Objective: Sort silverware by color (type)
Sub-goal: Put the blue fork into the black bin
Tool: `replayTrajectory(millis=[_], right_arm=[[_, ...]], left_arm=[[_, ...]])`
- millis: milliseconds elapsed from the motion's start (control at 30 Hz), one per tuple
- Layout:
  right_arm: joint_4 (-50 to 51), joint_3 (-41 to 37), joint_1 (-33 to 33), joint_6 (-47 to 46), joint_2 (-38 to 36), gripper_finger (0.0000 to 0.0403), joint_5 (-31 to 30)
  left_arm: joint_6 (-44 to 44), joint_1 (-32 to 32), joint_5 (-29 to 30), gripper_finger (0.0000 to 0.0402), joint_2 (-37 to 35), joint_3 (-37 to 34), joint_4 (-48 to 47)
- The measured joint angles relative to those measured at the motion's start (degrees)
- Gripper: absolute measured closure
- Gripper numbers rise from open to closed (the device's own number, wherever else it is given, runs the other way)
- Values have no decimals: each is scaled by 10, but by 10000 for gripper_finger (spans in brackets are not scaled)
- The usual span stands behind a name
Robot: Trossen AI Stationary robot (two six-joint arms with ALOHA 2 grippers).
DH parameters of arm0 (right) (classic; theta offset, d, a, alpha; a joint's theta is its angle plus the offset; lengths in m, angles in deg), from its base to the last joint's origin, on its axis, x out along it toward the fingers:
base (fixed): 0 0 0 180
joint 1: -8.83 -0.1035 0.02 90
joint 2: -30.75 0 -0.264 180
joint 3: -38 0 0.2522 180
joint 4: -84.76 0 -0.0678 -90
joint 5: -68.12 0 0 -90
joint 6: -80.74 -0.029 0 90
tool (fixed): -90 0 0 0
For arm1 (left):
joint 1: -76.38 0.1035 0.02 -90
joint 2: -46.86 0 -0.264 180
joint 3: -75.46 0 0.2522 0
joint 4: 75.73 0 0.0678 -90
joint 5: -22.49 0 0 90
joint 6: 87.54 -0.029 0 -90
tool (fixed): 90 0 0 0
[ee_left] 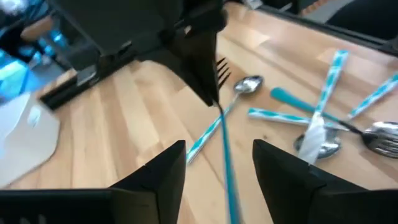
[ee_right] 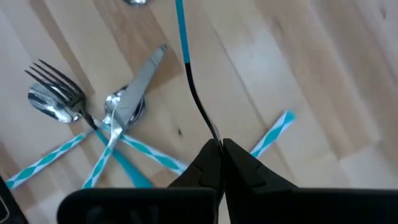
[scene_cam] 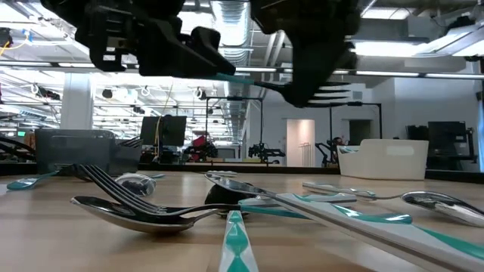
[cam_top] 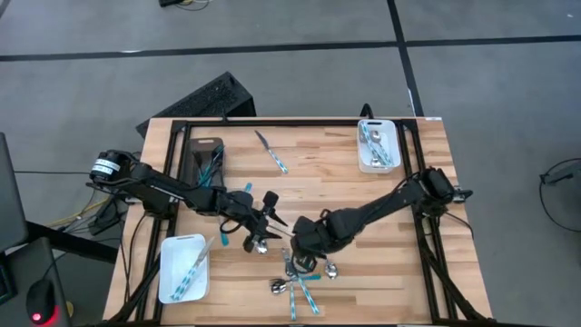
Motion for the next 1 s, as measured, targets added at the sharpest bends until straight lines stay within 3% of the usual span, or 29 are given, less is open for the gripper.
replayTrajectory(millis=[200, 400, 567, 667, 833, 1000], right_arm=[[6, 17, 22, 85, 0, 375, 4], [13, 17, 43, 141, 0, 371, 6], [20, 17, 57, 197, 0, 368, 1], [21, 19, 66, 221, 0, 363, -20], [35, 23, 74, 253, -7, 342, -112], [79, 16, 92, 271, -18, 332, -196]], left_arm=[[43, 0, 15, 284, 0, 0, -29], [93, 0, 14, 384, 0, 0, -36], [132, -1, 72, 399, -6, 0, -60], [133, 0, 118, 400, -35, 2, -143], [174, -9, 160, 401, -130, 34, -335], [286, -31, 331, 401, -221, 70, -540]])
